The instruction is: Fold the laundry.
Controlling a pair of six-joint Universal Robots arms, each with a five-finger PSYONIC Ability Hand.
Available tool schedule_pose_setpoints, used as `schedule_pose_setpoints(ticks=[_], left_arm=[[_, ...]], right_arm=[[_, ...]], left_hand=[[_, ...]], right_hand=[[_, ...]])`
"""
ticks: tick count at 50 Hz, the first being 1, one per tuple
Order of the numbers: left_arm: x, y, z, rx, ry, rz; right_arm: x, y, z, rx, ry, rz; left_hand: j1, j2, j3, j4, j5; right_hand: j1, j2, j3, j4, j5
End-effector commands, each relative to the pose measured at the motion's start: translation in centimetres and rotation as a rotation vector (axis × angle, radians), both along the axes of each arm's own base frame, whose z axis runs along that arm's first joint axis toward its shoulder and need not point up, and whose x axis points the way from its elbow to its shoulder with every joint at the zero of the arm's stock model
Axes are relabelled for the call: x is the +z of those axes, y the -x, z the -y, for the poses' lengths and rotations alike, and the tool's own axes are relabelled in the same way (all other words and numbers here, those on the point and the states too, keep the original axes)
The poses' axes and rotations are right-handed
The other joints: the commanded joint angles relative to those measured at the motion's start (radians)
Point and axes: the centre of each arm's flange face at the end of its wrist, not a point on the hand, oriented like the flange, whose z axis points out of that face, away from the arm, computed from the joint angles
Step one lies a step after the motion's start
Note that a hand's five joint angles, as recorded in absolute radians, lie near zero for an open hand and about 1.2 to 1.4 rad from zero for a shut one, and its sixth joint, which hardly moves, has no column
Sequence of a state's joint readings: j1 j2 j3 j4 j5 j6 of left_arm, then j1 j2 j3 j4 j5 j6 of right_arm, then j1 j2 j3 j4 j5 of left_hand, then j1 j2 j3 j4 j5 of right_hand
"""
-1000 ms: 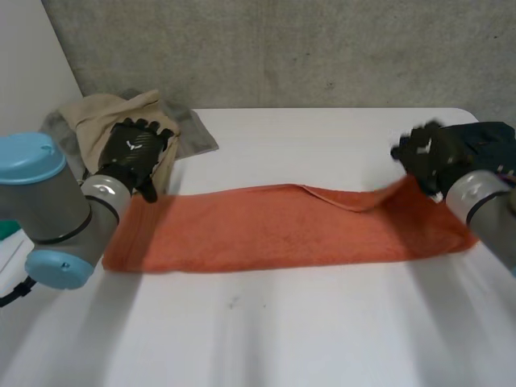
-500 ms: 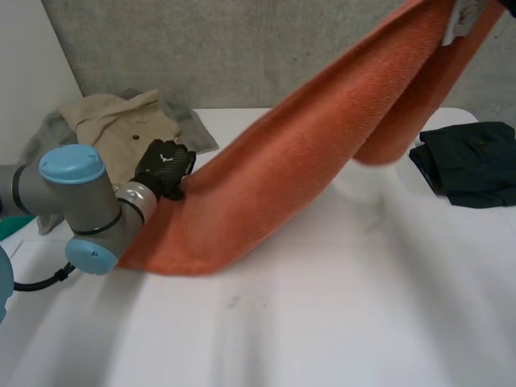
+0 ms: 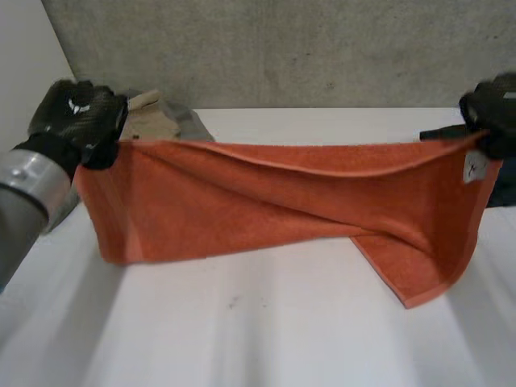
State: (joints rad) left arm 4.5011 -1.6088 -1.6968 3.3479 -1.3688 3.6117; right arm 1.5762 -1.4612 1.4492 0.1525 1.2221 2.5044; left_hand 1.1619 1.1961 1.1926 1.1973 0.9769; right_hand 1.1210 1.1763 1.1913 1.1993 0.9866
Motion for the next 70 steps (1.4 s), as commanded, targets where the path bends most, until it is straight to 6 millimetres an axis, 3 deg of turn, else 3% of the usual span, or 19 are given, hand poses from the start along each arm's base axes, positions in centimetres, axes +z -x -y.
schedule_pose_setpoints(ticks=[1, 6, 11, 14, 15, 16, 19, 20, 24, 27, 30, 37, 45, 46, 48, 50, 57, 63, 70], left_arm=[[-3.7, -1.0, -2.7, 0.011, -0.249, 0.134], [-7.7, -0.5, -0.1, -0.005, -0.329, 0.281], [-8.1, 0.9, 5.2, 0.052, -0.236, 0.351], [-5.2, 2.7, 9.1, 0.101, -0.072, 0.307], [-4.2, 3.0, 10.0, 0.113, -0.017, 0.289], [-1.7, 3.6, 11.7, 0.13, 0.111, 0.243], [2.7, 4.1, 13.3, 0.159, 0.336, 0.156], [5.6, 4.3, 13.9, 0.184, 0.491, 0.089], [11.2, 4.0, 13.6, 0.243, 0.802, -0.063], [12.3, 3.8, 13.0, 0.251, 0.858, -0.094], [11.4, 3.7, 13.0, 0.246, 0.816, -0.077], [6.1, 3.1, 12.1, 0.206, 0.606, -0.068], [-3.1, 3.0, 10.0, 0.164, 0.318, -0.013], [-3.6, 3.0, 9.8, 0.158, 0.3, -0.019], [-5.0, 3.2, 9.4, 0.134, 0.245, -0.045], [-5.7, 3.7, 9.2, 0.104, 0.218, -0.066], [-7.9, 6.8, 8.0, -0.014, 0.126, -0.124], [-9.8, 10.2, 6.5, -0.101, 0.063, -0.145], [-12.7, 11.5, 6.0, -0.132, -0.055, -0.187]], right_arm=[[-4.3, -0.4, 0.0, -0.088, -0.169, -0.198], [-7.2, -1.8, 1.4, -0.079, -0.227, -0.259], [-6.9, -4.3, 5.0, -0.106, -0.099, -0.255], [-5.1, -5.1, 7.3, -0.145, 0.054, -0.222], [-3.3, -5.5, 8.6, -0.167, 0.184, -0.181], [-2.1, -5.7, 9.3, -0.177, 0.26, -0.154], [2.5, -6.2, 11.0, -0.211, 0.555, -0.043], [3.6, -6.2, 11.2, -0.22, 0.62, -0.019], [7.9, -6.3, 10.9, -0.236, 0.863, 0.067], [8.6, -6.5, 10.7, -0.23, 0.896, 0.083], [8.0, -6.7, 10.6, -0.222, 0.872, 0.084], [3.8, -7.4, 9.7, -0.15, 0.699, 0.083], [-1.9, -7.7, 7.8, -0.081, 0.475, 0.033], [-1.6, -8.1, 7.2, -0.055, 0.472, 0.05], [-0.1, -8.6, 6.3, -0.023, 0.495, 0.081], [2.4, -9.4, 4.5, 0.035, 0.537, 0.125], [6.8, -10.8, -0.5, 0.153, 0.549, 0.156], [11.6, -11.2, -6.2, 0.226, 0.605, 0.216], [15.8, -11.5, -11.5, 0.301, 0.708, 0.292]], left_hand=[[0.234, 0.2, 0.204, 0.199, 0.245], [0.234, 0.2, 0.204, 0.199, 0.245], [0.234, 0.2, 0.204, 0.199, 0.245], [0.234, 0.2, 0.204, 0.199, 0.245], [0.234, 0.2, 0.204, 0.199, 0.245], [0.234, 0.2, 0.204, 0.199, 0.245], [0.234, 0.2, 0.204, 0.199, 0.245], [0.234, 0.2, 0.204, 0.199, 0.245], [0.234, 0.2, 0.204, 0.199, 0.245], [0.234, 0.2, 0.204, 0.199, 0.245], [0.234, 0.2, 0.204, 0.199, 0.245], [0.234, 0.2, 0.204, 0.199, 0.245], [0.234, 0.2, 0.204, 0.199, 0.245], [0.234, 0.2, 0.204, 0.199, 0.245], [-0.49, -0.524, -0.521, -0.525, -0.479], [-0.967, -1.001, -0.998, -1.002, -0.957], [-0.957, -0.991, -0.988, -0.993, -0.947], [-0.957, -0.991, -0.988, -0.993, -0.947], [-0.945, -0.98, -0.976, -0.981, -0.935]], right_hand=[[0.275, 0.22, 0.205, 0.197, 0.235], [0.275, 0.22, 0.205, 0.197, 0.235], [0.275, 0.22, 0.205, 0.197, 0.235], [0.275, 0.22, 0.205, 0.197, 0.235], [0.275, 0.22, 0.205, 0.197, 0.235], [0.275, 0.22, 0.205, 0.197, 0.235], [0.275, 0.22, 0.205, 0.197, 0.235], [0.275, 0.22, 0.205, 0.197, 0.235], [0.275, 0.22, 0.205, 0.197, 0.235], [0.275, 0.22, 0.205, 0.197, 0.235], [0.275, 0.22, 0.205, 0.197, 0.235], [0.275, 0.22, 0.205, 0.197, 0.235], [0.275, 0.22, 0.205, 0.197, 0.235], [0.275, 0.22, 0.205, 0.197, 0.235], [0.275, 0.22, 0.205, 0.197, 0.235], [0.275, 0.22, 0.205, 0.197, 0.235], [0.275, 0.22, 0.205, 0.197, 0.235], [0.275, 0.22, 0.205, 0.197, 0.235], [0.275, 0.22, 0.205, 0.197, 0.235]])
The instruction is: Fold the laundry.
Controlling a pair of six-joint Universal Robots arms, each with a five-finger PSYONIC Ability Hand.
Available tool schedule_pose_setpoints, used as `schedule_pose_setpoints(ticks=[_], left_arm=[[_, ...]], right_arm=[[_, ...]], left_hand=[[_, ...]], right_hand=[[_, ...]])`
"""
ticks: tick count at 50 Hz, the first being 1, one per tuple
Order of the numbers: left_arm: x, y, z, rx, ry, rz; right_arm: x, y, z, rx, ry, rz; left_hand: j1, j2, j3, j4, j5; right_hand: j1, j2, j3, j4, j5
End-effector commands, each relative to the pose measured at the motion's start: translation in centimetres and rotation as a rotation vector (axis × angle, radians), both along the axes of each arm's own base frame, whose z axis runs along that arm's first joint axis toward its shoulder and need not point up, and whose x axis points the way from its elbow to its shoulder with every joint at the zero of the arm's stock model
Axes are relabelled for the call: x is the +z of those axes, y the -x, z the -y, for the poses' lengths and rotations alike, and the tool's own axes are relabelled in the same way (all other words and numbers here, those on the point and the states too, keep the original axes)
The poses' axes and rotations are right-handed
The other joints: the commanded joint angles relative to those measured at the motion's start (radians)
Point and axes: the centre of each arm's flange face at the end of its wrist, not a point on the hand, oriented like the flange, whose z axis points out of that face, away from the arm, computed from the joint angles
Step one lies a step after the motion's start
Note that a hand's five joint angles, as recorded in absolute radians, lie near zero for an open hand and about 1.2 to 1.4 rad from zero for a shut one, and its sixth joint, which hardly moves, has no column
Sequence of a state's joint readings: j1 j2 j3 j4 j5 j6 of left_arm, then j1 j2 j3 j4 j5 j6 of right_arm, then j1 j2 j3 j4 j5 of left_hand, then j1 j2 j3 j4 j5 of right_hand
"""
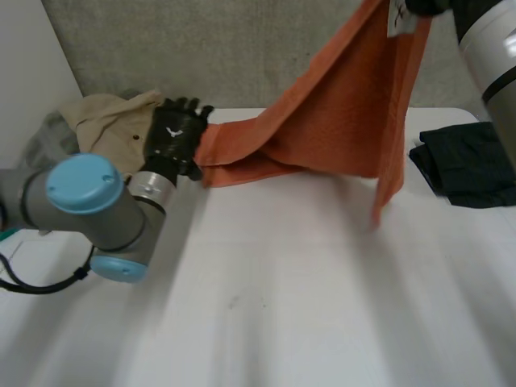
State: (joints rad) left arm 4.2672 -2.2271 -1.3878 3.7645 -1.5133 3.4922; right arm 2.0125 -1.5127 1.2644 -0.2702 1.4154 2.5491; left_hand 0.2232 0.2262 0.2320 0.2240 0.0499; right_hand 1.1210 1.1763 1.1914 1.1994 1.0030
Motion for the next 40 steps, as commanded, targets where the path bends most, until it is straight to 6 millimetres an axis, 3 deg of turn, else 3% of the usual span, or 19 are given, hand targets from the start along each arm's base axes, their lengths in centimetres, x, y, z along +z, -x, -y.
schedule_pose_setpoints(ticks=[1, 7, 11, 12, 15, 18, 22, 26, 27, 31, 32, 35, 40], left_arm=[[-2.9, 1.5, -0.5, -0.042, -0.109, -0.028], [-4.7, 2.0, -0.5, -0.05, -0.155, -0.015], [-4.7, 1.9, 0.1, -0.035, -0.151, -0.031], [-4.2, 1.6, 0.5, -0.019, -0.141, -0.047], [-3.8, 0.7, 1.1, 0.034, -0.135, -0.059], [-2.1, -2.1, 2.7, 0.156, -0.112, -0.073], [1.4, -4.9, 2.5, 0.219, -0.07, -0.099], [5.3, -6.7, 0.7, 0.188, -0.016, -0.11], [7.2, -7.6, -0.1, 0.171, 0.021, -0.113], [12.9, -10.4, -2.6, 0.157, 0.143, -0.131], [15.6, -11.6, -4.0, 0.163, 0.206, -0.14], [18.9, -12.7, -6.2, 0.166, 0.27, -0.14], [20.9, -13.5, -8.5, 0.148, 0.232, -0.11]], right_arm=[[4.6, -0.1, -5.7, 0.081, 0.11, 0.07], [7.5, 0.8, -9.5, 0.127, 0.157, 0.122], [8.0, 1.6, -10.1, 0.112, 0.158, 0.124], [7.9, 1.6, -10.1, 0.112, 0.153, 0.12], [6.9, 1.6, -9.5, 0.103, 0.105, 0.093], [6.0, 1.9, -8.2, 0.064, 0.072, 0.072], [3.9, 3.1, -4.6, -0.044, 0.006, 0.029], [2.6, 4.6, -2.0, -0.121, -0.04, 0.018], [2.3, 5.1, -1.4, -0.146, -0.048, 0.017], [1.7, 6.3, -0.5, -0.202, -0.086, 0.003], [1.7, 6.5, -0.4, -0.211, -0.094, 0.001], [1.5, 7.5, -0.2, -0.252, -0.126, -0.021], [0.7, 9.3, 0.8, -0.33, -0.207, -0.072]], left_hand=[[-0.004, -0.007, -0.013, -0.005, -0.005], [0.063, 0.06, 0.054, 0.063, 0.062], [0.863, 0.86, 0.854, 0.862, 0.862], [1.17, 1.167, 1.161, 1.169, 1.169], [1.173, 1.17, 1.164, 1.172, 1.172], [1.173, 1.17, 1.164, 1.172, 1.172], [1.173, 1.17, 1.164, 1.172, 1.172], [1.173, 1.17, 1.164, 1.172, 1.172], [1.173, 1.17, 1.164, 1.172, 1.172], [1.173, 1.17, 1.164, 1.172, 1.172], [1.173, 1.17, 1.164, 1.172, 1.172], [1.173, 1.17, 1.164, 1.172, 1.172], [1.173, 1.17, 1.164, 1.172, 1.172]], right_hand=[[0.275, 0.22, 0.205, 0.197, 0.219], [0.275, 0.22, 0.205, 0.197, 0.219], [0.275, 0.22, 0.205, 0.197, 0.219], [0.275, 0.22, 0.205, 0.197, 0.219], [0.275, 0.22, 0.205, 0.197, 0.219], [0.275, 0.22, 0.205, 0.197, 0.219], [0.275, 0.22, 0.205, 0.197, 0.219], [0.275, 0.22, 0.205, 0.197, 0.219], [0.275, 0.22, 0.205, 0.197, 0.219], [0.275, 0.22, 0.205, 0.197, 0.219], [0.275, 0.22, 0.205, 0.197, 0.219], [0.275, 0.22, 0.205, 0.197, 0.219], [0.275, 0.22, 0.205, 0.197, 0.219]])
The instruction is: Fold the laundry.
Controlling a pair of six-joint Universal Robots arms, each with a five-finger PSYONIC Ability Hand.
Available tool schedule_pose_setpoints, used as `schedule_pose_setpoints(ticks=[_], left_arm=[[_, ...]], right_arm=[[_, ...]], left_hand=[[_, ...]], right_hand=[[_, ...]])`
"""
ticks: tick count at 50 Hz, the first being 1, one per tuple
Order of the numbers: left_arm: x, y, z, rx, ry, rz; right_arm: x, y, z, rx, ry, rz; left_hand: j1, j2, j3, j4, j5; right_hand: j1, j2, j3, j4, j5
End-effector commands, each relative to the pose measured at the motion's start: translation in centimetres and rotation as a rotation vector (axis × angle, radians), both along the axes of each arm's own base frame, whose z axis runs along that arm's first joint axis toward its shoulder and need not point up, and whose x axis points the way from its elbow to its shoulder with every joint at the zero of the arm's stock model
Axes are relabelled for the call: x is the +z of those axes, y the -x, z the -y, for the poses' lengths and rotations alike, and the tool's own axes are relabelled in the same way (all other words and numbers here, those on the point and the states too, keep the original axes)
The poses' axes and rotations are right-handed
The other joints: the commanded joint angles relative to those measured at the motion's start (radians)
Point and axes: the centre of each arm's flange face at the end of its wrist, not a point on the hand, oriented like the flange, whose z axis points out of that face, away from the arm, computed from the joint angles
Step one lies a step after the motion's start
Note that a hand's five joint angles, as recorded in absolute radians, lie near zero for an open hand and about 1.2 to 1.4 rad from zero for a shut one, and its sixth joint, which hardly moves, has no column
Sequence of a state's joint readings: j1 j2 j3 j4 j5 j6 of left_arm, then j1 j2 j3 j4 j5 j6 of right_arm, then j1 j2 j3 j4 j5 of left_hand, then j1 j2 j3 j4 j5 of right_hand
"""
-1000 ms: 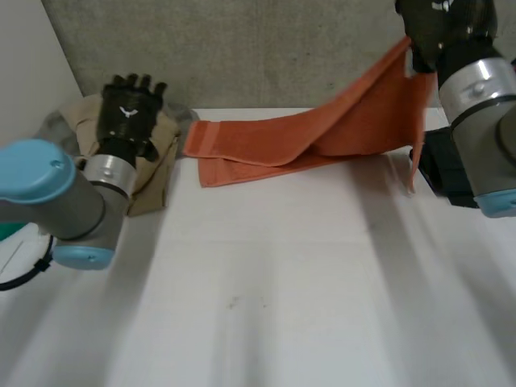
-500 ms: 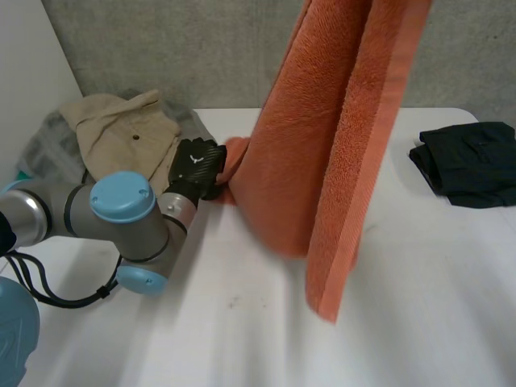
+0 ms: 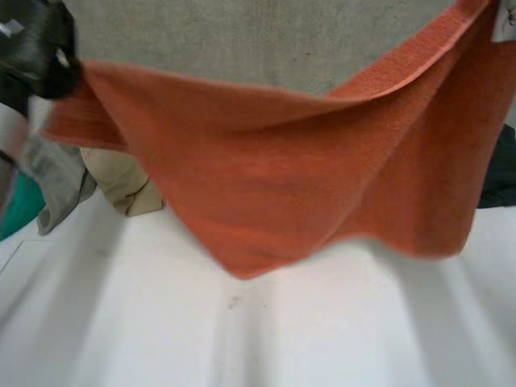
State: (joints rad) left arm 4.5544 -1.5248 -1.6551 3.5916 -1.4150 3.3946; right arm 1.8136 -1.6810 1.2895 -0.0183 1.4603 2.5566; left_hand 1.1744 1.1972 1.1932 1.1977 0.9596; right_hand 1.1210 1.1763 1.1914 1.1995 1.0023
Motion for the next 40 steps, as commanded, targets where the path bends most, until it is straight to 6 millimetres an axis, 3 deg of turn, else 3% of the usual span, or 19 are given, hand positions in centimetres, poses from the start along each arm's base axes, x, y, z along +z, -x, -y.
schedule_pose_setpoints(ticks=[1, 5, 6, 14, 18, 24, 29, 32, 33, 34, 38, 40], left_arm=[[3.9, -1.6, -3.8, -0.015, -0.016, 0.036], [1.9, -1.8, -3.7, -0.009, -0.167, 0.088], [1.3, -1.8, -3.6, -0.003, -0.196, 0.113], [-6.6, -0.3, 0.6, 0.013, -0.39, 0.44], [-10.9, 1.3, 4.1, 0.017, -0.484, 0.494], [-12.6, 3.2, 8.3, 0.05, -0.459, 0.501], [-9.2, 4.8, 12.5, 0.084, -0.22, 0.436], [-4.6, 6.1, 14.3, 0.125, 0.066, 0.348], [-3.3, 6.3, 14.6, 0.138, 0.14, 0.321], [-1.1, 6.6, 14.8, 0.164, 0.278, 0.27], [4.0, 6.6, 13.6, 0.21, 0.527, 0.161], [4.7, 6.5, 13.1, 0.222, 0.554, 0.144]], right_arm=[[-1.1, 2.4, 1.1, -0.104, -0.122, -0.062], [-4.2, 2.9, 2.4, -0.133, -0.29, -0.139], [-6.0, 2.7, 2.9, -0.136, -0.373, -0.195], [-12.7, 0.9, 4.9, -0.126, -0.594, -0.379], [-15.1, 0.1, 6.8, -0.146, -0.64, -0.409], [-16.7, -1.6, 10.6, -0.158, -0.571, -0.392], [-15.0, -3.1, 14.6, -0.192, -0.34, -0.308], [-11.8, -3.9, 16.9, -0.218, -0.102, -0.209], [-9.8, -4.2, 17.6, -0.227, 0.033, -0.155], [-8.8, -4.2, 17.9, -0.232, 0.101, -0.127], [-5.0, -4.5, 18.1, -0.241, 0.369, -0.014], [-4.4, -4.7, 18.0, -0.238, 0.413, 0.004]], left_hand=[[0.222, 0.199, 0.203, 0.199, 0.262], [0.222, 0.199, 0.203, 0.199, 0.262], [0.222, 0.199, 0.203, 0.199, 0.262], [0.222, 0.199, 0.203, 0.199, 0.262], [0.222, 0.199, 0.203, 0.199, 0.262], [0.222, 0.199, 0.203, 0.199, 0.262], [0.222, 0.199, 0.203, 0.199, 0.262], [0.222, 0.199, 0.203, 0.199, 0.262], [0.222, 0.199, 0.203, 0.199, 0.262], [0.222, 0.199, 0.203, 0.199, 0.262], [0.222, 0.199, 0.203, 0.199, 0.262], [0.222, 0.199, 0.203, 0.199, 0.262]], right_hand=[[0.275, 0.22, 0.205, 0.197, 0.219], [0.275, 0.22, 0.205, 0.197, 0.219], [0.275, 0.22, 0.205, 0.197, 0.219], [0.275, 0.22, 0.205, 0.197, 0.219], [0.275, 0.22, 0.205, 0.197, 0.219], [0.275, 0.22, 0.205, 0.197, 0.219], [0.275, 0.22, 0.205, 0.197, 0.219], [0.275, 0.22, 0.205, 0.197, 0.219], [0.275, 0.22, 0.205, 0.197, 0.219], [0.275, 0.22, 0.205, 0.197, 0.219], [0.275, 0.22, 0.205, 0.197, 0.219], [0.275, 0.22, 0.205, 0.197, 0.219]])
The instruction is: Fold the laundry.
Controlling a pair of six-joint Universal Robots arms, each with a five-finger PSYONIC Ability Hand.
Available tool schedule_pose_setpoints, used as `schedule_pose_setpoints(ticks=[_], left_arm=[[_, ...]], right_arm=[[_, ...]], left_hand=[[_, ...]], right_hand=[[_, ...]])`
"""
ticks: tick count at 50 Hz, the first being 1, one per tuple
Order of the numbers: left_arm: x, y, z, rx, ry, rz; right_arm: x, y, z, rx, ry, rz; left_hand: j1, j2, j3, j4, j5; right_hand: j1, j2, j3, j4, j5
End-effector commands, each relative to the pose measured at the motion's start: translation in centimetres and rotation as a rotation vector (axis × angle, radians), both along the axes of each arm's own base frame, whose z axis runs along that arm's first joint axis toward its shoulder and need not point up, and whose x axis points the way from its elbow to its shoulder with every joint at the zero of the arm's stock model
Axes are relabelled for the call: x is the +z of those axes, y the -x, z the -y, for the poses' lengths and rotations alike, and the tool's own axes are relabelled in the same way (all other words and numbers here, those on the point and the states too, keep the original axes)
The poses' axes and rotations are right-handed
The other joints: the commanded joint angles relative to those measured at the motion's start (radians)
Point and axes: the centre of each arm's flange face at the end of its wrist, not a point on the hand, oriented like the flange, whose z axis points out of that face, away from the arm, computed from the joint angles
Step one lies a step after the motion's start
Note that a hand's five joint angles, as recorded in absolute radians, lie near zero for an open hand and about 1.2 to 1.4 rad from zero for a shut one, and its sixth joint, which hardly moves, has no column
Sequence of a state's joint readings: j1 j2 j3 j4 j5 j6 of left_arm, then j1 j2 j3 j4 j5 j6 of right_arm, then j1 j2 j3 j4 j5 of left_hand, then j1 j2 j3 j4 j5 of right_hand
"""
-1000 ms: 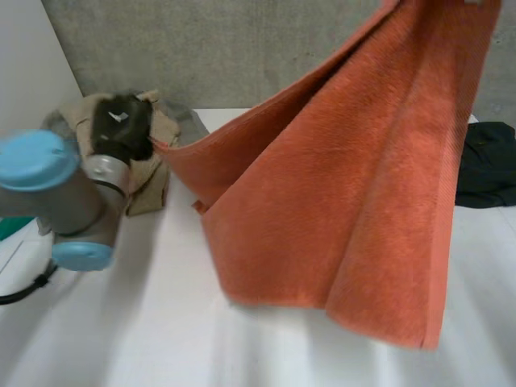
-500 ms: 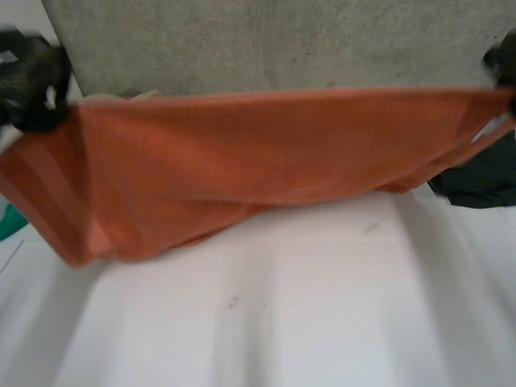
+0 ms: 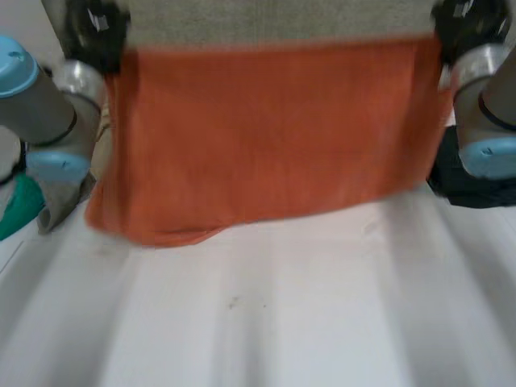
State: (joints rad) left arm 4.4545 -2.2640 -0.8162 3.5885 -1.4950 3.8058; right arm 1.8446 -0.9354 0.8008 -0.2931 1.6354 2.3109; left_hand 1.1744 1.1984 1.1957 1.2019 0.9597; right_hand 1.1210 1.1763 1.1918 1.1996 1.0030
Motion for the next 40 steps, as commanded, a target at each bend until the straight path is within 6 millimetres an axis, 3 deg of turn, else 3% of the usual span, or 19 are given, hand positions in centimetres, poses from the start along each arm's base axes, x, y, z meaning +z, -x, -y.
schedule_pose_setpoints(ticks=[1, 4, 8, 12, 13, 16, 17, 20, 24, 27, 30, 35, 40], left_arm=[[6.9, -0.1, -1.6, 0.008, 0.354, -0.125], [5.5, 0.0, -1.8, 0.008, 0.303, -0.117], [3.0, -0.1, -2.6, 0.004, 0.216, -0.091], [-0.1, -0.5, -3.6, 0.004, 0.112, -0.062], [-1.8, -0.6, -3.9, 0.003, 0.065, -0.049], [-4.6, -0.7, -4.6, 0.001, -0.019, -0.026], [-6.5, -0.7, -5.2, -0.001, -0.077, -0.009], [-9.3, -0.7, -6.3, -0.019, -0.159, 0.024], [-13.9, -0.9, -9.2, -0.073, -0.311, 0.094], [-15.2, -1.3, -11.7, -0.099, -0.399, 0.129], [-15.5, -1.8, -13.6, -0.105, -0.474, 0.149], [-15.4, -3.6, -17.1, -0.092, -0.66, 0.186], [-15.9, -5.0, -19.1, -0.075, -0.831, 0.212]], right_arm=[[5.4, -0.4, 0.2, 0.022, 0.371, 0.106], [5.1, -0.4, 0.4, 0.04, 0.36, 0.117], [3.1, -0.1, 0.7, 0.059, 0.288, 0.124], [-0.3, -0.1, 0.5, 0.088, 0.183, 0.093], [-2.1, -0.3, 0.2, 0.112, 0.129, 0.076], [-4.8, -0.1, -0.4, 0.139, 0.042, 0.053], [-6.4, 0.2, -0.7, 0.146, -0.01, 0.038], [-9.9, 0.9, -1.8, 0.153, -0.13, 0.002], [-13.6, 1.5, -3.9, 0.162, -0.296, -0.028], [-16.3, 2.2, -6.0, 0.159, -0.452, -0.053], [-17.1, 3.3, -8.1, 0.14, -0.571, -0.093], [-15.7, 5.7, -11.1, 0.082, -0.685, -0.18], [-15.4, 7.2, -13.7, 0.041, -0.823, -0.235]], left_hand=[[0.222, 0.198, 0.201, 0.194, 0.262], [0.222, 0.198, 0.201, 0.194, 0.262], [0.222, 0.198, 0.201, 0.194, 0.262], [0.222, 0.198, 0.201, 0.194, 0.262], [0.222, 0.198, 0.201, 0.194, 0.262], [0.222, 0.198, 0.201, 0.194, 0.262], [0.222, 0.198, 0.201, 0.194, 0.262], [0.222, 0.198, 0.201, 0.194, 0.262], [0.222, 0.198, 0.201, 0.194, 0.262], [0.222, 0.198, 0.201, 0.194, 0.262], [0.222, 0.198, 0.201, 0.194, 0.262], [0.222, 0.198, 0.201, 0.194, 0.262], [0.222, 0.198, 0.201, 0.194, 0.262]], right_hand=[[0.275, 0.22, 0.204, 0.197, 0.219], [0.275, 0.22, 0.204, 0.197, 0.219], [0.275, 0.22, 0.204, 0.197, 0.219], [0.275, 0.22, 0.204, 0.197, 0.219], [0.275, 0.22, 0.204, 0.197, 0.219], [0.275, 0.22, 0.204, 0.197, 0.219], [0.275, 0.22, 0.204, 0.197, 0.219], [0.275, 0.22, 0.204, 0.197, 0.219], [0.275, 0.22, 0.204, 0.197, 0.219], [0.275, 0.22, 0.204, 0.197, 0.219], [0.275, 0.22, 0.204, 0.197, 0.219], [0.275, 0.22, 0.204, 0.197, 0.219], [0.275, 0.22, 0.204, 0.197, 0.219]])
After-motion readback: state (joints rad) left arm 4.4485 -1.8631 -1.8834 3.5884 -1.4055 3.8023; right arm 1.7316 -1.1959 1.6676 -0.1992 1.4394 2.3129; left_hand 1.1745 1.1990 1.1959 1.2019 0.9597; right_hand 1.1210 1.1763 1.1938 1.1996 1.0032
